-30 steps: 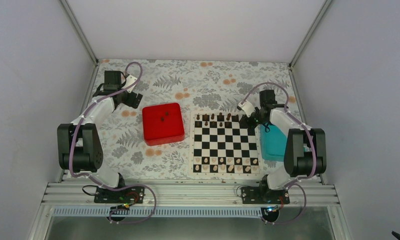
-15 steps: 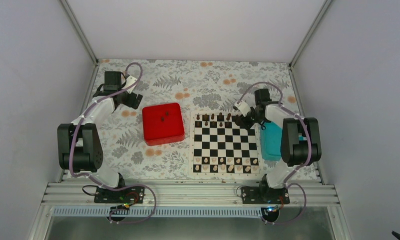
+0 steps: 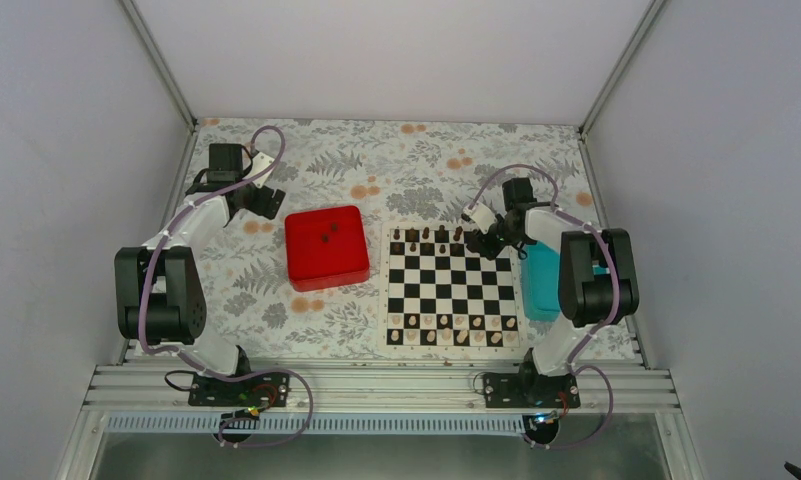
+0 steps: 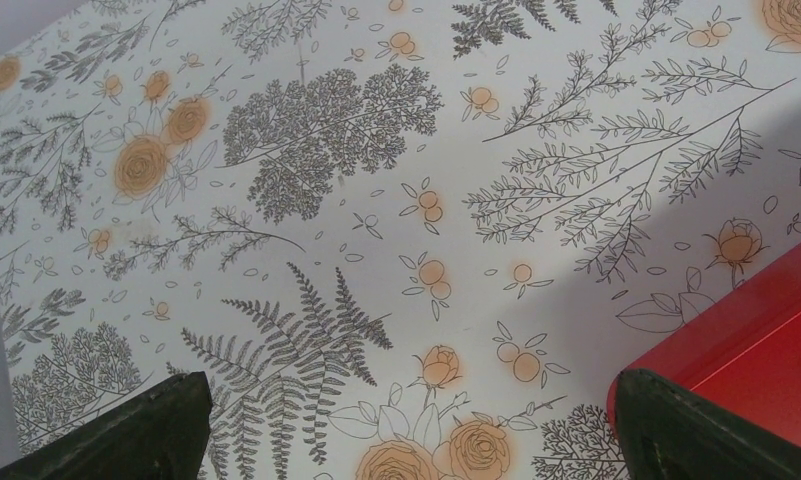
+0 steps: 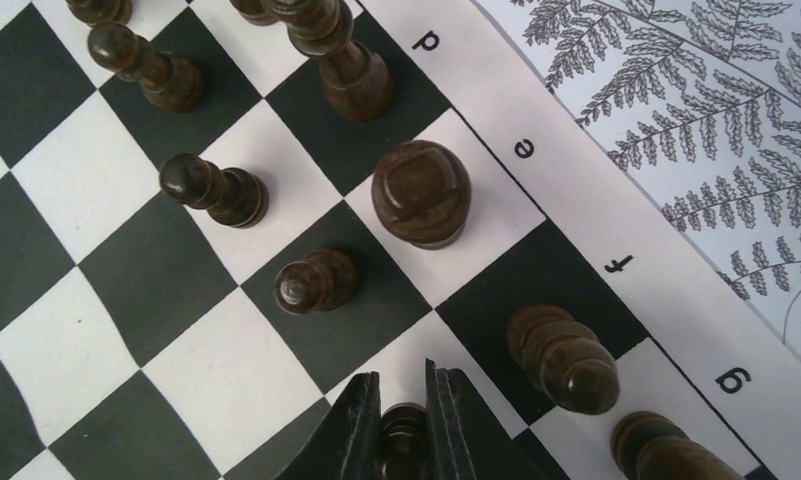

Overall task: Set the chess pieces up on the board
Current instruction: Place the chess piece on the chessboard.

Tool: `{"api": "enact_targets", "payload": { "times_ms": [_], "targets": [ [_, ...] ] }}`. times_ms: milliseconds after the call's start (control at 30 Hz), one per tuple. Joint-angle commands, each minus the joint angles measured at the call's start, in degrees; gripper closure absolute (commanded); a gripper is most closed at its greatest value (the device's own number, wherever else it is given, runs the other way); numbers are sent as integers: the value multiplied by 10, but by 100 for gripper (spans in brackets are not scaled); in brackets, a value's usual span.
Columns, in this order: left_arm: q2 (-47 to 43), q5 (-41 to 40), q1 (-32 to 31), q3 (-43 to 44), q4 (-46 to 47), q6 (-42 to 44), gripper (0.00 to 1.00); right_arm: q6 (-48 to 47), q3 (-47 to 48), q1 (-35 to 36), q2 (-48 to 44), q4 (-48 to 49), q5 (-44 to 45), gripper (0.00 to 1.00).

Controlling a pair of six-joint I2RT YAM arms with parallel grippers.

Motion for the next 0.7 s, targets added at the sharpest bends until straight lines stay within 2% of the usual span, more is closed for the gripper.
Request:
{"api": "enact_targets", "payload": {
  "times_ms": [0,67,233,367,533,667],
  "targets": [
    [-13,6,4,-6,10,2,0,4,4,6,10,22,4,88],
    [-14,9,4,-6,9,2,1,5,4,6,12,22,6,86],
    [-18,16,5,-5,5,4,1,5,2,6,7,22,3,72],
    [-18,20,5,-6,3,5,1,4,2,6,-10,12,3,68],
    [-21,25,5,-6,3,6,1,-5,40,9,-80,-56,-21,66],
    [-21,33,5,-7,3,6,1,3,125,58,-110,-139,-21,58]
  ]
}}
